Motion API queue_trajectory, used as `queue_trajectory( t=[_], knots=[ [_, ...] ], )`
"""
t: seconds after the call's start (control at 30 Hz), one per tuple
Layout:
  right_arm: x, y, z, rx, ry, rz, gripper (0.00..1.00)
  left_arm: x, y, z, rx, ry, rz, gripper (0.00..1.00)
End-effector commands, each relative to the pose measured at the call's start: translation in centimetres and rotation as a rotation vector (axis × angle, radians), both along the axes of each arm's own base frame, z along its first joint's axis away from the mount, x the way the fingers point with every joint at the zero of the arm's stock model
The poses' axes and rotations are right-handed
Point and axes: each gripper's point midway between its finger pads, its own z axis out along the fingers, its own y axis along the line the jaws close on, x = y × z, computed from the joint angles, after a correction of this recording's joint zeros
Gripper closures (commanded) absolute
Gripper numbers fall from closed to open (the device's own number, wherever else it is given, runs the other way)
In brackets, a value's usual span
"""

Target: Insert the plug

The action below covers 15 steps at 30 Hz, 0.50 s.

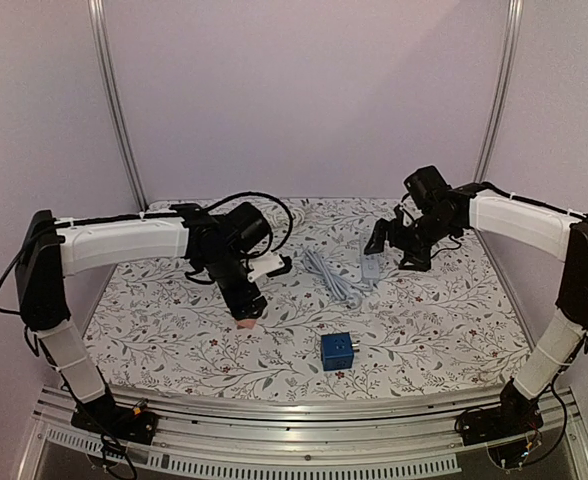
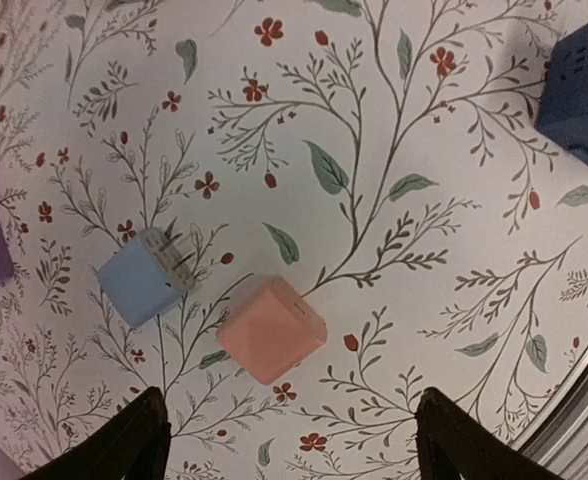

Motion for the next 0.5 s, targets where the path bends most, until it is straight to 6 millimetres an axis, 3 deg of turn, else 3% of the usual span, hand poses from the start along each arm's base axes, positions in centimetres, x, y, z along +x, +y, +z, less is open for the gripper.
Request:
queue_trajectory(
  t=[0.0, 0.1, 0.23, 0.33, 0.47],
  knots=[
    [-1.4, -0.7, -0.2, -0.007, 0.018, -0.01, 0.01, -2.2, 0.2, -2.6, 0.044, 0.139, -0.238, 0.16],
    [-2.1, -0.8, -0.7, 0.0, 0.043, -0.015, 0.01, -3.0, 0.0, -3.9, 0.05, 0.191, -0.268, 0.17],
    [-2.6, -0.8, -1.1, 0.011, 0.05, -0.017, 0.01, -1.8, 0.7, -6.2, 0.149, 0.176, -0.269, 0.19],
    [-2.6, -0.6, -1.1, 0.021, 0.055, -0.012, 0.01, -1.2, 0.2, -6.7, 0.142, 0.163, -0.285, 0.2],
    [-2.8, -0.5, -1.0, 0.02, 0.056, -0.005, 0.01, 0.4, 1.2, -7.5, 0.2, 0.121, -0.285, 0.21]
  ],
)
